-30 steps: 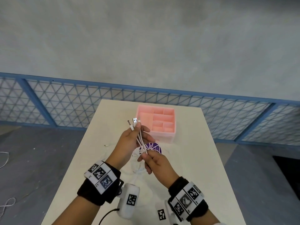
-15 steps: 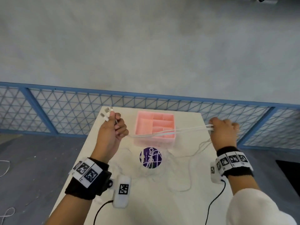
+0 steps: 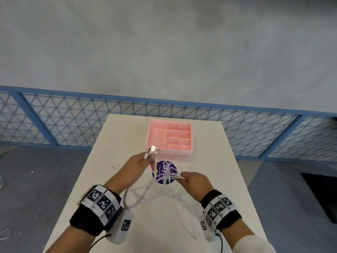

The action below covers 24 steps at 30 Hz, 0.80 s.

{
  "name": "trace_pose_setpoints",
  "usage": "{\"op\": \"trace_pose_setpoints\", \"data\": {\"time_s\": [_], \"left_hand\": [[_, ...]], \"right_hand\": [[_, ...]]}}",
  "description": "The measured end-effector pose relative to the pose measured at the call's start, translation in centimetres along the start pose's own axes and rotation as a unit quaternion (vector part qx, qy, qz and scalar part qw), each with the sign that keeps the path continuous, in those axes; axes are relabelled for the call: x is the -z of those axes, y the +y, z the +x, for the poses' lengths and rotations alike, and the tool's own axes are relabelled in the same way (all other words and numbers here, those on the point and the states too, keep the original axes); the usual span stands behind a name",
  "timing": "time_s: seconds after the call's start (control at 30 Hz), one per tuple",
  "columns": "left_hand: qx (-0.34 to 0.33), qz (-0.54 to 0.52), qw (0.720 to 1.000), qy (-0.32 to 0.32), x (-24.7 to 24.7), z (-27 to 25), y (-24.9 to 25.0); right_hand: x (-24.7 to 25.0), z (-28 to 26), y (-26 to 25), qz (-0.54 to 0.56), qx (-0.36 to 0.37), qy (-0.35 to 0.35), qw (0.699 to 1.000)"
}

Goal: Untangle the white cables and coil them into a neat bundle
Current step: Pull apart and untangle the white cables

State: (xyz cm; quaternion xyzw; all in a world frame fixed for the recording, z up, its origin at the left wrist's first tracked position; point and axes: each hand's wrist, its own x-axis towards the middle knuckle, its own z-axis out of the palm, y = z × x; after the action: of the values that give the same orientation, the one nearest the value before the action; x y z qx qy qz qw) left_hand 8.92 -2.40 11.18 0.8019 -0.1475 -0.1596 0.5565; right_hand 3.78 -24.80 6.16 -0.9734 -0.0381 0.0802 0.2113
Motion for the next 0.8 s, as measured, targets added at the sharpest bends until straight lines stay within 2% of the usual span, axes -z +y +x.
{"op": "trace_pose_setpoints", "data": {"time_s": [0.07, 0.1, 0.23, 0.3, 0.37, 0.5, 0.6, 0.7, 0.73, 0.8], "left_hand": [[-0.011, 0.029, 0.995, -0.09, -3.2, -0.1, 0.4], [-0.012, 0.042, 0.992, -0.115, -4.4, -0.1, 0.2], [0.027, 0.047, 0.988, -0.148, -5.2, 0.0, -2.1], [0.034, 0.008, 0.984, -0.175, -4.8, -0.2, -2.5], [0.033, -0.024, 0.988, -0.147, -4.1, -0.2, -2.0], [0.002, -0.003, 0.999, -0.052, -2.3, 0.6, -0.6], [-0.009, -0.012, 1.0, 0.019, -0.1, 0.8, 0.7], [-0.055, 0.048, 0.997, 0.033, 2.4, 0.4, 2.2], [-0.071, 0.08, 0.994, 0.033, 2.9, 0.2, 2.7], [-0.106, 0.123, 0.985, 0.054, 3.4, -0.1, 3.7]], "right_hand": [[0.0, 0.3, -1.6, 0.001, 0.023, -0.001, 1.0], [0.2, 0.6, -2.0, 0.022, 0.032, 0.0, 0.999], [1.4, 0.7, -1.7, 0.101, 0.04, -0.013, 0.994], [1.5, 0.5, -0.8, 0.104, 0.047, -0.031, 0.993], [1.0, 0.3, 0.1, 0.071, 0.044, -0.05, 0.995], [0.2, 1.0, 1.8, 0.017, 0.063, -0.052, 0.997], [1.0, 2.0, 5.2, -0.035, -0.003, -0.056, 0.998], [5.1, 2.8, 7.9, -0.082, -0.099, 0.022, 0.991], [7.1, 2.9, 8.1, -0.105, -0.122, 0.08, 0.984], [11.1, 2.7, 7.4, -0.146, -0.125, 0.257, 0.947]]}}
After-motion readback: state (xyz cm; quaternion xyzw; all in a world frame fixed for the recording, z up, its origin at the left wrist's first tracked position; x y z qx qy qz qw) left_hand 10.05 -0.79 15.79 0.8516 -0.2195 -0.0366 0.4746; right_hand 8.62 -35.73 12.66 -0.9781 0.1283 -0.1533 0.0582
